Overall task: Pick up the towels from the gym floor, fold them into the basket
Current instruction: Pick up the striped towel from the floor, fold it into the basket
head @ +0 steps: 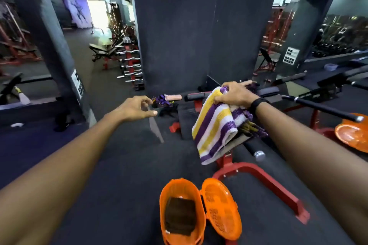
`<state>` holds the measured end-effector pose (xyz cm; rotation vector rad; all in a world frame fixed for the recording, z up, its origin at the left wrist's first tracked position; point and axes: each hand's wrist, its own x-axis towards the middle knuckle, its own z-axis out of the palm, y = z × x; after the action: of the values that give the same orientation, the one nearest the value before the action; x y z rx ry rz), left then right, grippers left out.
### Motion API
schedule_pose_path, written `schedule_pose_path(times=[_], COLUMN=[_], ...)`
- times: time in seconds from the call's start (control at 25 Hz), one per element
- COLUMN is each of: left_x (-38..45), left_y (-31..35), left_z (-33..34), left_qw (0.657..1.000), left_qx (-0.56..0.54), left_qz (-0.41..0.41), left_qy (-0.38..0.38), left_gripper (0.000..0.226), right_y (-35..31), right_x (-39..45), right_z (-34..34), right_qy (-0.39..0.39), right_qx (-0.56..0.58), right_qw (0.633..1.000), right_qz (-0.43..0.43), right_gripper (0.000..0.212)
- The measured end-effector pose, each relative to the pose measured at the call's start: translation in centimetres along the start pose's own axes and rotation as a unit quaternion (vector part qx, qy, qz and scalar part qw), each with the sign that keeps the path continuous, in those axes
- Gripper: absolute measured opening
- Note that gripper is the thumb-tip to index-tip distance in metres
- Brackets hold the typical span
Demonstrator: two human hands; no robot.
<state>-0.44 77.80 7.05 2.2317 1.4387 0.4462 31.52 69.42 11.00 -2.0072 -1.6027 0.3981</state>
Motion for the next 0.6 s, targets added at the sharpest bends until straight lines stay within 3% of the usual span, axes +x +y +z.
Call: schedule_pose_path(times=[0.12, 0.32, 0.6], left_x=[0.3, 3.4, 10.5], left_y=[-1.7, -7.4, -18.0], left_z=[3.2, 10.3, 22.9], left_qw=[0.999, 0.992, 0.965], left_qx=[0.027, 0.014, 0.004], left_qz=[-0.006, -0.029, -0.046], left_qy=[-0.038, -0.126, -0.259], left_gripper=[0.049, 0.051, 0.045], right_y=[2.7, 8.5, 16.2], right_x=[0.2, 0.8, 2.3], right_z=[3.0, 11.6, 27.2], right_qy=[-0.038, -0.09, -0.164], right_qx=[-0.039, -0.045, -0.057], right_qw=[0.997, 0.985, 0.945], right_qz=[0.05, 0.141, 0.275], right_gripper=[0.026, 0.046, 0.029])
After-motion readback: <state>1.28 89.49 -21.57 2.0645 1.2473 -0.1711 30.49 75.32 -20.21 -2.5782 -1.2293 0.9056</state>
